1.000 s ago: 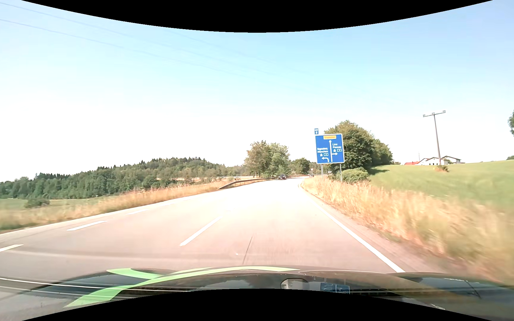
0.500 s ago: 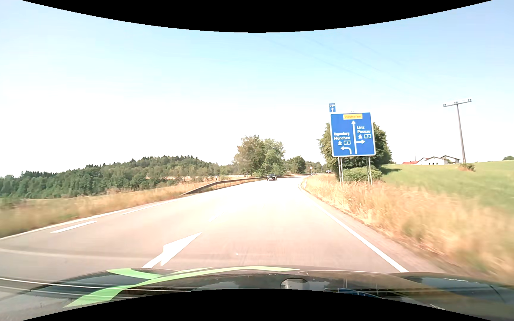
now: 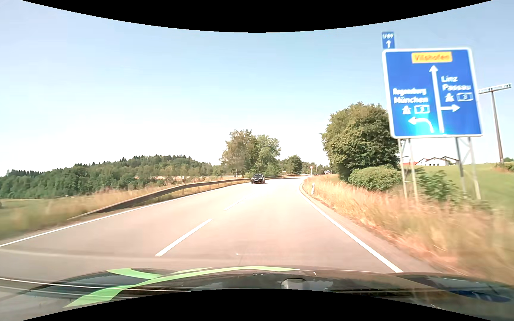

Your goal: Follow the waypoints while adhering to traffic rules and regulations

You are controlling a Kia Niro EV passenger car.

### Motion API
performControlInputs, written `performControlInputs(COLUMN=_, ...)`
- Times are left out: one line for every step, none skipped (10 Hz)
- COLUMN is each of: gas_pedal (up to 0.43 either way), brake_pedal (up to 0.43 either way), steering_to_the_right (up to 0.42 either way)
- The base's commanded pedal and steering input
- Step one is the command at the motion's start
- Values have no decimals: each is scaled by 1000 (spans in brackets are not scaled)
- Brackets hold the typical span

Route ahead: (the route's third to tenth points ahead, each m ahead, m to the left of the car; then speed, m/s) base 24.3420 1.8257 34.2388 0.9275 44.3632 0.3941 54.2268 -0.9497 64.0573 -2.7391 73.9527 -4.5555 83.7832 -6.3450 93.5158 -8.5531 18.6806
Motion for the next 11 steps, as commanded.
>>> performControlInputs(gas_pedal=240, brake_pedal=0, steering_to_the_right=11)
performControlInputs(gas_pedal=240, brake_pedal=0, steering_to_the_right=11)
performControlInputs(gas_pedal=240, brake_pedal=0, steering_to_the_right=11)
performControlInputs(gas_pedal=240, brake_pedal=0, steering_to_the_right=11)
performControlInputs(gas_pedal=240, brake_pedal=0, steering_to_the_right=11)
performControlInputs(gas_pedal=240, brake_pedal=0, steering_to_the_right=11)
performControlInputs(gas_pedal=240, brake_pedal=0, steering_to_the_right=11)
performControlInputs(gas_pedal=240, brake_pedal=0, steering_to_the_right=11)
performControlInputs(gas_pedal=248, brake_pedal=0, steering_to_the_right=11)
performControlInputs(gas_pedal=248, brake_pedal=0, steering_to_the_right=11)
performControlInputs(gas_pedal=248, brake_pedal=0, steering_to_the_right=11)
